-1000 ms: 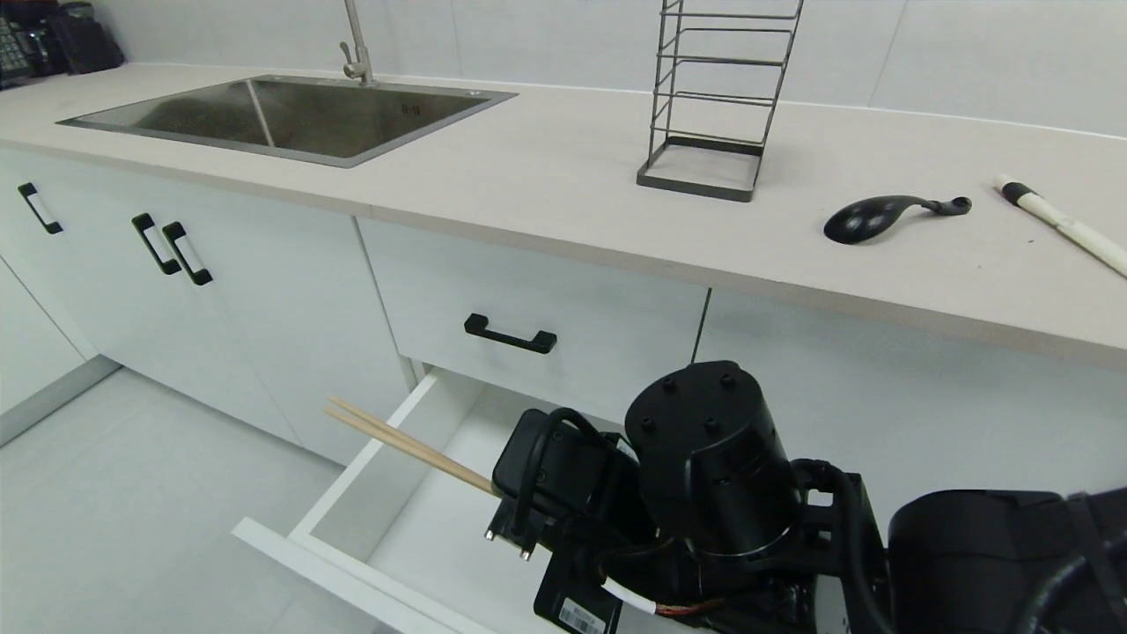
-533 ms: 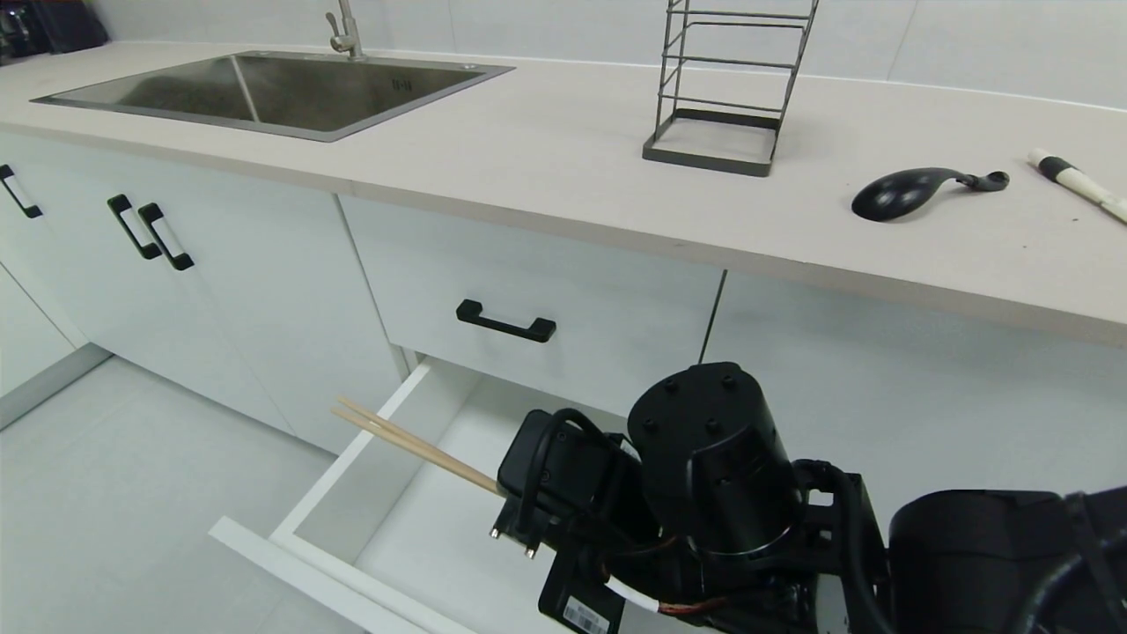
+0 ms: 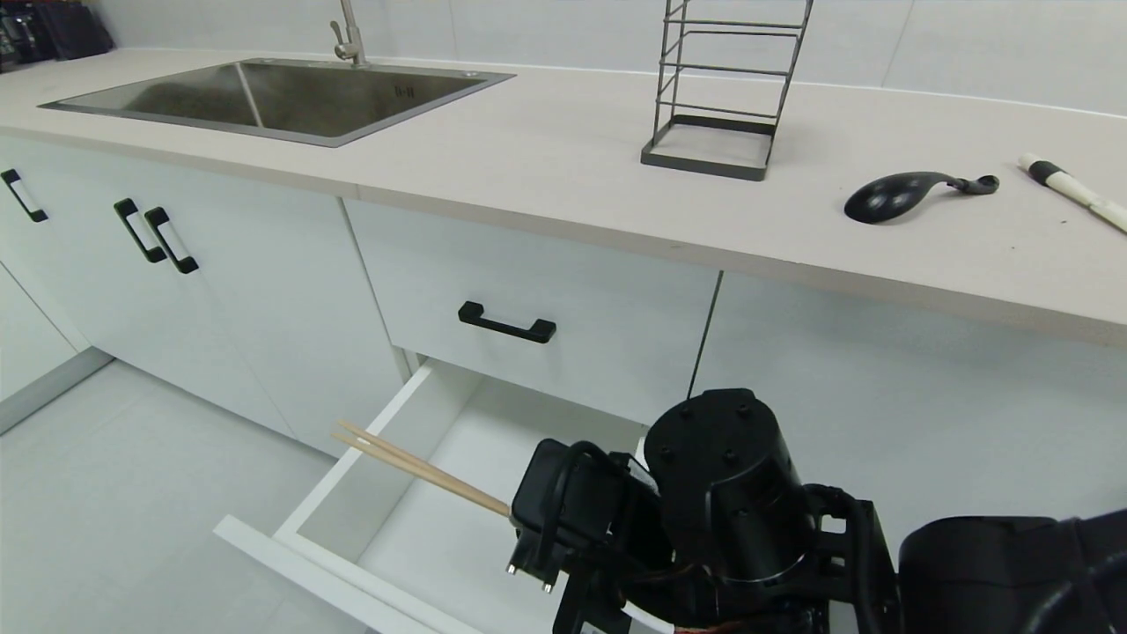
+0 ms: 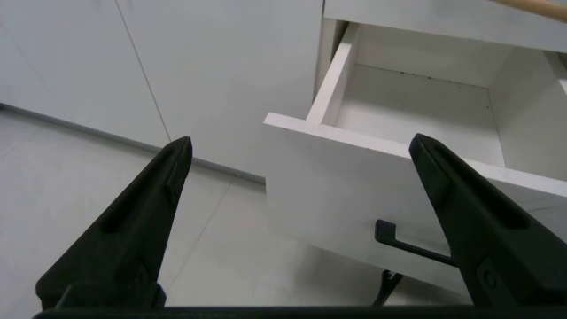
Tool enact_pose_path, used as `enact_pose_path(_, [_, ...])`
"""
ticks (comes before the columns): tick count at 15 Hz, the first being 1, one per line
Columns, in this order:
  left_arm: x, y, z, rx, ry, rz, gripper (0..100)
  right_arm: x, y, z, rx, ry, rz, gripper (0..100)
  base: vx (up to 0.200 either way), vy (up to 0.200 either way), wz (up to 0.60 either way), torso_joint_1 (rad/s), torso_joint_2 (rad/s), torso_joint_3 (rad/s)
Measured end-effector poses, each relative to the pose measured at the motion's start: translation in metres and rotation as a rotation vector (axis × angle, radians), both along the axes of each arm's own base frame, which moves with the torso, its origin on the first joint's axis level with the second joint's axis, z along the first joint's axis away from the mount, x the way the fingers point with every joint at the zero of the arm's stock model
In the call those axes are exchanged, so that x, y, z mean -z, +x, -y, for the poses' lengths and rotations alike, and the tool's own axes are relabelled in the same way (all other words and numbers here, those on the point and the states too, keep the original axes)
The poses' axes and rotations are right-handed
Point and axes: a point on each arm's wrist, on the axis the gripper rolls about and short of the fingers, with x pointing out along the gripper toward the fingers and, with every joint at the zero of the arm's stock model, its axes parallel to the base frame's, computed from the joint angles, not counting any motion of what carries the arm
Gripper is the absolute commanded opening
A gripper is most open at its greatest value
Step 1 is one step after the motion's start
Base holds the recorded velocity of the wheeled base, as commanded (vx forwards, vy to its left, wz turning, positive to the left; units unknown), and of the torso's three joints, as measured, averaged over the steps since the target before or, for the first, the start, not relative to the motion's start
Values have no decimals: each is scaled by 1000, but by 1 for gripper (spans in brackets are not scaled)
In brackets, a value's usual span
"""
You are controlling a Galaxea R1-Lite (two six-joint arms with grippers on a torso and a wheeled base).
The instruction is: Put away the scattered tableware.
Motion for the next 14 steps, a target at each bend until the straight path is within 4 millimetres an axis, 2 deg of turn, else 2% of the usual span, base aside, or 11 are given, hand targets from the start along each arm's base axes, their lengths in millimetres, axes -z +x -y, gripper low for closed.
enact_pose_path(4, [0, 0, 0, 0, 0, 0, 100, 3, 8, 5, 88, -11, 24, 0, 0, 0, 0, 0, 0, 0])
enact_pose_path(9, [0, 0, 0, 0, 0, 0, 100, 8, 29, -25, 228, 34, -26, 0, 0, 0, 0, 0, 0, 0])
enact_pose_path(12, [0, 0, 0, 0, 0, 0, 100, 26, 28, -31, 282, -63, -152, 0, 0, 0, 0, 0, 0, 0])
enact_pose_path(14, [0, 0, 0, 0, 0, 0, 100, 30, 28, -34, 291, -132, -192, 0, 0, 0, 0, 0, 0, 0])
